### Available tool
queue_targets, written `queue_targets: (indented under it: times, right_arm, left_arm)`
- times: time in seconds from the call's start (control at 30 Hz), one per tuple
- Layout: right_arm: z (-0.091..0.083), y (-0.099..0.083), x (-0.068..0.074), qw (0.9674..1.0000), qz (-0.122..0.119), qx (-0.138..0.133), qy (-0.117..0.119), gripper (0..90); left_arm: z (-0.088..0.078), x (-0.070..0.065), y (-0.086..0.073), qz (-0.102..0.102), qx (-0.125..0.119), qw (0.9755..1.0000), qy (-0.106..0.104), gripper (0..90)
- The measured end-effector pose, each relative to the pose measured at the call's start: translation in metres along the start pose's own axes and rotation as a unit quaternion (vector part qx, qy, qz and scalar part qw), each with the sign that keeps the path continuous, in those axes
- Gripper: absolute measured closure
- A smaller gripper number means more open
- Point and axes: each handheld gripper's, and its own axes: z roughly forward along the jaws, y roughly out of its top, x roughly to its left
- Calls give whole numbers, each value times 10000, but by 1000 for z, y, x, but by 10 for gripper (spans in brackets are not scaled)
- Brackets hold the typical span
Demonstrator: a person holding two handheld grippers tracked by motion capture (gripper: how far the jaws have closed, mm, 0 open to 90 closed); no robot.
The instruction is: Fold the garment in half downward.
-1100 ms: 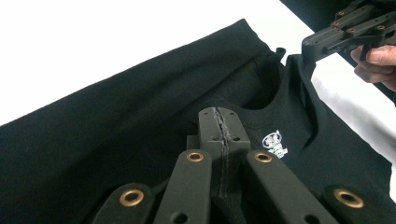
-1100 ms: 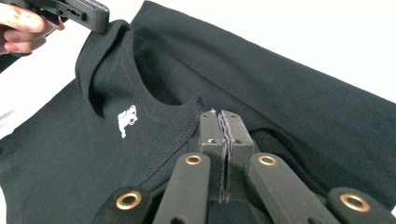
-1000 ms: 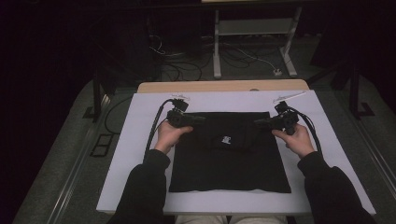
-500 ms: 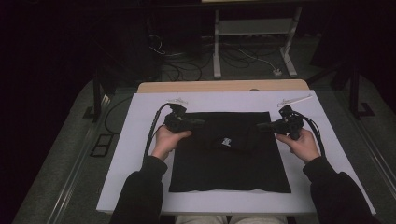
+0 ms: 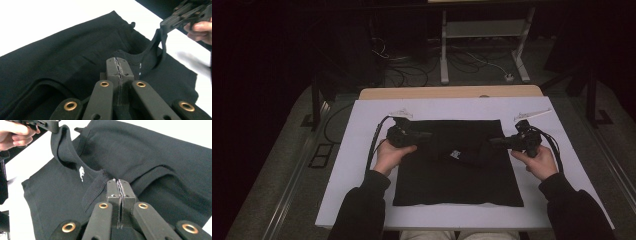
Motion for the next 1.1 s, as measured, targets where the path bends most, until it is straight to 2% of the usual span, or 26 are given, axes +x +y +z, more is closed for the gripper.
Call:
queue_targets:
  times: [0.37, 0.67, 1.1]
  right_arm:
    - [-8, -7, 14, 9998, -38, -104, 143, 872]
    - [-7, -16, 23, 9996, -58, 91, 278, 872]
    - [-5, -26, 33, 9988, -151, 272, 369, 871]
  left_arm:
    - [-14, -11, -17, -68, -57, 9999, -48, 888]
    - [-19, -21, -25, -28, 16, 9998, -195, 889]
    - [-26, -29, -43, 60, 204, 9996, -175, 888]
